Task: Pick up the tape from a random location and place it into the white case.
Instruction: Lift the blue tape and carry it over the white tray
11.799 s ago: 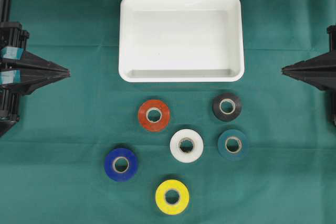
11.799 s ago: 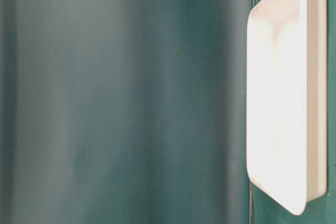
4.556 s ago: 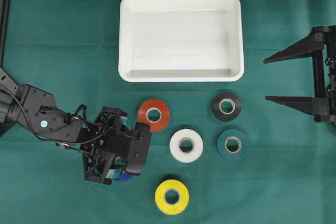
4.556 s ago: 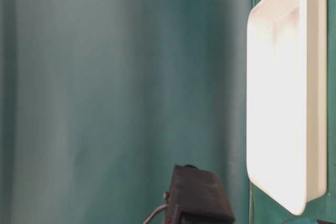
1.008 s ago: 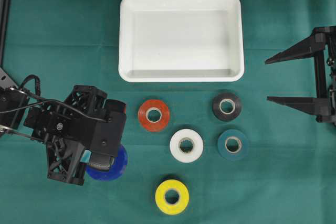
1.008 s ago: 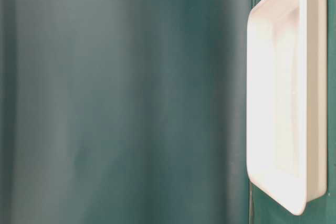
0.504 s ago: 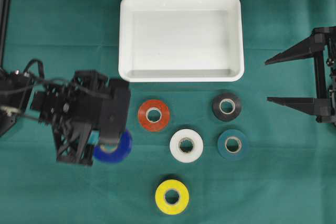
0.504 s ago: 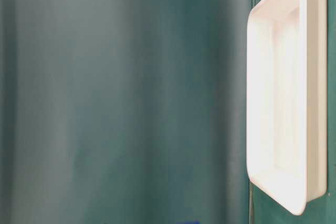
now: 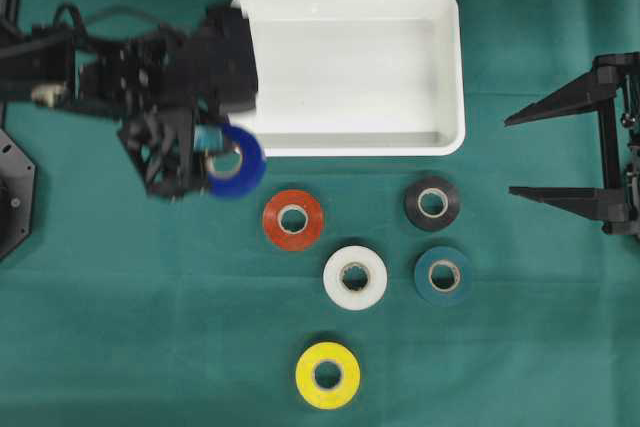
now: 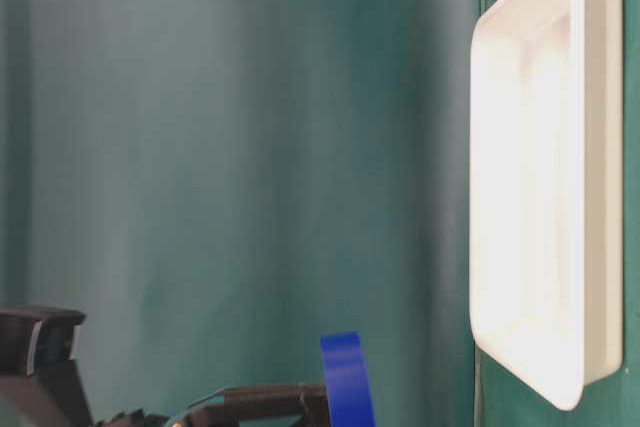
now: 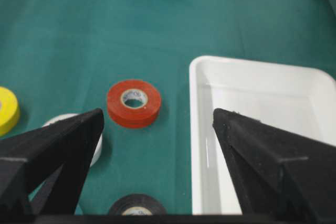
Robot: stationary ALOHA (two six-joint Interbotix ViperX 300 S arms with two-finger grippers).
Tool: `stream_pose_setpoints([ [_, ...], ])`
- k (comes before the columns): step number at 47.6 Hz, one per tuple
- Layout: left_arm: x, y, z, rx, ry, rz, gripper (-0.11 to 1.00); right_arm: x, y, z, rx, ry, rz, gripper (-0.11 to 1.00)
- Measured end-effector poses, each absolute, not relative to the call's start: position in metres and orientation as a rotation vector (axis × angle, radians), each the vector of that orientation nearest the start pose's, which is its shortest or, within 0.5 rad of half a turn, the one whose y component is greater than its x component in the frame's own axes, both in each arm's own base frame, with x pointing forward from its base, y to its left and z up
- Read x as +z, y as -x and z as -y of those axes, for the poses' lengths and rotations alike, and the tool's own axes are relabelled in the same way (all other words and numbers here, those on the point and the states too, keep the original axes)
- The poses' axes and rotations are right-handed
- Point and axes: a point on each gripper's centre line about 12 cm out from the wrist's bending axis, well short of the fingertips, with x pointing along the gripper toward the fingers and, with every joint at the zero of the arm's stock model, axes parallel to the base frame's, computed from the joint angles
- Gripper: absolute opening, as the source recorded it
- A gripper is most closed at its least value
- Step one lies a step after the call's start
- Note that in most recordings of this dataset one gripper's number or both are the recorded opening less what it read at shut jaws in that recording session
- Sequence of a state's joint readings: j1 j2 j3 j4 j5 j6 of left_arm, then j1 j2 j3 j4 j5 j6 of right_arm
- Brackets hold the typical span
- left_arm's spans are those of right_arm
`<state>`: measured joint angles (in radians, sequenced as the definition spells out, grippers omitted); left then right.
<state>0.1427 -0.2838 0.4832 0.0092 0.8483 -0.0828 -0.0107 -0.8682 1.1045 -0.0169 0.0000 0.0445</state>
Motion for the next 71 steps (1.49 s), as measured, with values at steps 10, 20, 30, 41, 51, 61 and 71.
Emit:
stream_pose_setpoints([
  [10,0.27,-0.315,-0.085,0.281,0.201,-1.033,0.22,0.268,-0.216,0.002,-0.014,-0.027,-0.241,0.92],
  [20,0.27,-0.305,-0.117,0.375,0.257,-1.023,0.22,0.268,-0.216,0.002,-0.014,-0.026,-0.241,0.92],
  [30,0.269,-0.311,-0.122,0.382,0.253,-1.001,0.22,0.268,-0.216,0.002,-0.014,-0.024,-0.241,0.92],
  [41,0.268,-0.343,-0.124,0.349,0.224,-0.991,0.22,0.269,-0.216,0.002,-0.013,-0.023,-0.239,0.92],
  [51,0.271,-0.38,-0.127,0.305,0.165,-0.981,0.22,0.27,-0.217,0.002,-0.013,-0.02,-0.236,0.92],
  [61,0.266,-0.41,-0.134,0.284,0.134,-0.983,0.22,0.27,-0.217,0.002,-0.013,-0.02,-0.235,0.92],
  [71,0.261,-0.431,-0.141,0.277,0.12,-0.986,0.22,0.271,-0.217,0.002,-0.013,-0.02,-0.235,0.92],
])
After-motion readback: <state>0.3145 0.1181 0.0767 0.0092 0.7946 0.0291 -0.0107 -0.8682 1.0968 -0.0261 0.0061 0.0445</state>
